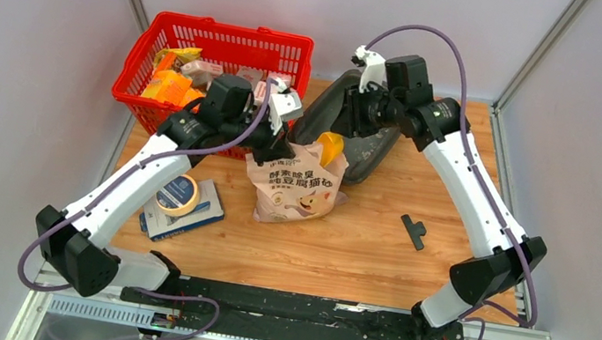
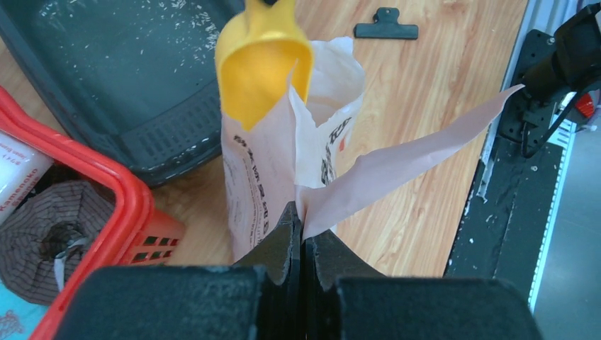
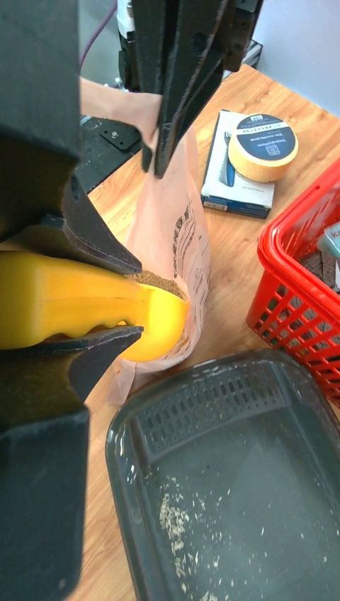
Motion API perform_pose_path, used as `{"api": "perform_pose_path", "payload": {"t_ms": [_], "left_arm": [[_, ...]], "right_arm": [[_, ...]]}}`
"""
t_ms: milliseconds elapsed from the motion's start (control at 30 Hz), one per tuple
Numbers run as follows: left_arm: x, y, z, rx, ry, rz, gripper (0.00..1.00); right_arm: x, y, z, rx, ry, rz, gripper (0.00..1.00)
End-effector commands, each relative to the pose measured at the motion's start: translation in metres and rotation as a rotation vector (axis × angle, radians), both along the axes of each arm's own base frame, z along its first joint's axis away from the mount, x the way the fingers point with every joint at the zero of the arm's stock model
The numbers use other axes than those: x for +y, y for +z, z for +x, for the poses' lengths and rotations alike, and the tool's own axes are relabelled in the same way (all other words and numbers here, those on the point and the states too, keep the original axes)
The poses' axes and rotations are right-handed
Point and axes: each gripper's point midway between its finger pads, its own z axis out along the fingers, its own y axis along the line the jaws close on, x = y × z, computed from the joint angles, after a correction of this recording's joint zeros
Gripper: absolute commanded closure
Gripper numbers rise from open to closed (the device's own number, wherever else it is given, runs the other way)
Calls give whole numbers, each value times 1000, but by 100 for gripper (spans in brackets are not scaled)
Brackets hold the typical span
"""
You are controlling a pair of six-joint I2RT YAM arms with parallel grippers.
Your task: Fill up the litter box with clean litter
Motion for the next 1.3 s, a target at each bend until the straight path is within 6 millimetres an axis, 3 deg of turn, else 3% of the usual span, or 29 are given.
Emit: {"api": "perform_pose_path", "payload": {"t_ms": [0, 67, 267, 500, 833, 1100, 1267], "left_arm": [[-18, 66, 0, -174, 6, -198, 100], [-16, 68, 3, -188, 28, -199, 100], [-13, 71, 12, -187, 107, -232, 100], [-20, 85, 7, -122, 121, -327, 100], [-31, 86, -6, -79, 85, -373, 100], [-31, 91, -8, -91, 81, -381, 100], [-30, 84, -9, -87, 75, -363, 100]], "right_arm": [[11, 3, 5, 11, -56, 25, 100], [7, -10, 8, 15, -90, -23, 100], [-8, -23, 7, 0, -199, -98, 100], [-10, -49, -2, -50, -253, -235, 100], [-8, -69, 10, -20, -383, -287, 100], [-23, -129, -25, 171, -398, -334, 100], [-18, -155, -43, 308, -371, -296, 100]]}}
